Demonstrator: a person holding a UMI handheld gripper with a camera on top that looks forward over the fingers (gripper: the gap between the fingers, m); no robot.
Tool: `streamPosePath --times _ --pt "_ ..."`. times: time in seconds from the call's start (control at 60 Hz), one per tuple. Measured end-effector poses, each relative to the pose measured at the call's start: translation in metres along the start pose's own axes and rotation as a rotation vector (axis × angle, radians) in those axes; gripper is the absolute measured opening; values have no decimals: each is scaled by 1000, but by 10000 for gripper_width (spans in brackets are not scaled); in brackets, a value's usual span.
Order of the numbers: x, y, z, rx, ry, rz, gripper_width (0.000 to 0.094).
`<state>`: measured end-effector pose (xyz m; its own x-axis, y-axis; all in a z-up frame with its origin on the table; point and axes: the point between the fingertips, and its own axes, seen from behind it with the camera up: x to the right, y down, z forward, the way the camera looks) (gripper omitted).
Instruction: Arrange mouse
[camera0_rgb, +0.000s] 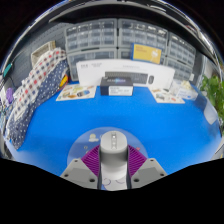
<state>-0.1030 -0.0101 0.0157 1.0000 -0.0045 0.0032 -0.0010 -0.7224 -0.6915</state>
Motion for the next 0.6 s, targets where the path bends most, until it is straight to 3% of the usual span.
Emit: streamPosePath --times 0.183,0.433,0.467,0.483,0.517,0.6 --pt "-8 26 12 -16 -7 -20 346" --pt "-9 27 13 -26 -17 -26 500" --pt "-7 27 10 -46 -21 -19 562" --pt "-6 27 9 -52 -18 -13 659" --pt "-4 23 3 -51 -16 -3 751" --pt "-2 0 -13 -10 -33 -4 791"
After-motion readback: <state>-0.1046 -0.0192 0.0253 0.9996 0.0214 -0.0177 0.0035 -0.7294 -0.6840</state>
